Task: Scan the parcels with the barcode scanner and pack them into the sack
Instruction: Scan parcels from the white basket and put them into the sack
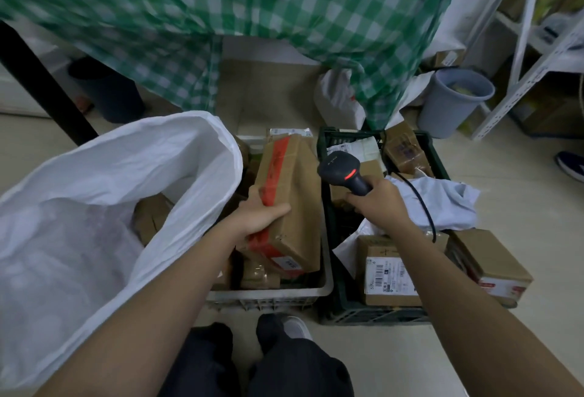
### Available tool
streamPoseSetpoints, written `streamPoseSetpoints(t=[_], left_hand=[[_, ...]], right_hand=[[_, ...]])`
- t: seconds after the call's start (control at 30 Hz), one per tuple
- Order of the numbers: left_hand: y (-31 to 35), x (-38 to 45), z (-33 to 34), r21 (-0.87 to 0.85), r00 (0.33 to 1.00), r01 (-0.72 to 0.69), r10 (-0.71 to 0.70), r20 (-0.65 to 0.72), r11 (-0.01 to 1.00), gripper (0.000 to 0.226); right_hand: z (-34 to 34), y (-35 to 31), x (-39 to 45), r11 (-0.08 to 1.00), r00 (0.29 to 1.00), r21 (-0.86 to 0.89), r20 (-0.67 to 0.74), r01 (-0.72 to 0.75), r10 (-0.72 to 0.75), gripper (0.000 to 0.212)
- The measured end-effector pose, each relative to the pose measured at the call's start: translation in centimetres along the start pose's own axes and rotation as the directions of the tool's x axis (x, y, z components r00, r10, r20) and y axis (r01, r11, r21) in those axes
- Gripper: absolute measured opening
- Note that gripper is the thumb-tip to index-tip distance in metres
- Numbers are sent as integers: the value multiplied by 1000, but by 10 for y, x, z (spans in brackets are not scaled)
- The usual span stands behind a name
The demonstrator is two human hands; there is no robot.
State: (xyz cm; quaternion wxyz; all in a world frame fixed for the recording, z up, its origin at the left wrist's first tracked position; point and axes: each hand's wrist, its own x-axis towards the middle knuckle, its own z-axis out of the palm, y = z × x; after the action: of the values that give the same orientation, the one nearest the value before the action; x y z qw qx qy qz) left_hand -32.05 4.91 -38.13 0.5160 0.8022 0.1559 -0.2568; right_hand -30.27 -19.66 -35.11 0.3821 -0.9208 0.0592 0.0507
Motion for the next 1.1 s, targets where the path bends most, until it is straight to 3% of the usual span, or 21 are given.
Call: streamPoseSetpoints(t=[0.1, 0.17, 0.23, 0.27, 0.33, 0.4, 0.5, 0.57, 0.6, 0.67, 0.7, 0.83, 0.93, 1.03, 1.1], left_hand=[[-1, -13, -13, -141, 991, -136, 136, -12, 981, 70], [-1, -18, -17, -223, 983, -181, 171, -63, 958, 65], [5, -21, -16, -199, 959, -268, 242, -149, 943, 72], [10, -21, -13, -103, 935, -313, 287, -207, 944, 77], [16, -20, 1, 245, 868, -330, 395, -300, 912, 93], [16, -12, 23, 584, 789, -225, 498, -360, 780, 106], [17, 3, 52, 765, 727, -181, 608, -320, 618, 111], [22, 13, 61, 663, 756, -326, 607, -246, 674, 103], [26, 16, 62, 530, 807, -399, 561, -184, 748, 96], [25, 23, 63, 276, 888, -435, 459, -29, 857, 71], [20, 25, 63, 240, 899, -429, 438, 17, 871, 57], [-10, 42, 48, 182, 915, -387, 401, -47, 904, 32], [-24, 52, 37, 100, 939, -320, 329, -104, 942, 47], [-31, 55, 39, -114, 969, -234, 241, 49, 966, 74], [-35, 62, 42, -169, 983, -134, 152, 98, 977, 106]], right_hand=[[4, -10, 5, 984, 997, 170, -35, -55, 62, 24], [5, -21, 7, 956, 995, 287, -59, -61, 81, 25], [7, -30, 9, 941, 994, 336, -81, -36, 67, 28], [7, -34, 9, 939, 994, 344, -98, -16, 52, 30], [9, -38, 9, 935, 988, 354, -152, 29, 27, 33], [12, -38, 8, 941, 978, 335, -208, 41, 32, 31], [16, -32, 9, 966, 970, 259, -227, -20, 81, 25], [21, -27, 10, 969, 970, 232, -199, -91, 139, 26], [23, -25, 11, 968, 969, 221, -189, -117, 160, 27], [29, -21, 14, 965, 964, 224, -197, -133, 178, 26], [31, -20, 16, 965, 962, 227, -203, -133, 180, 25], [39, -17, 25, 975, 970, 170, -173, -144, 173, 26], [47, -14, 28, 979, 977, 135, -129, -153, 171, 29], [58, -12, 27, 985, 983, 95, -101, -142, 152, 31], [63, -13, 26, 991, 989, 62, -78, -121, 126, 29]])
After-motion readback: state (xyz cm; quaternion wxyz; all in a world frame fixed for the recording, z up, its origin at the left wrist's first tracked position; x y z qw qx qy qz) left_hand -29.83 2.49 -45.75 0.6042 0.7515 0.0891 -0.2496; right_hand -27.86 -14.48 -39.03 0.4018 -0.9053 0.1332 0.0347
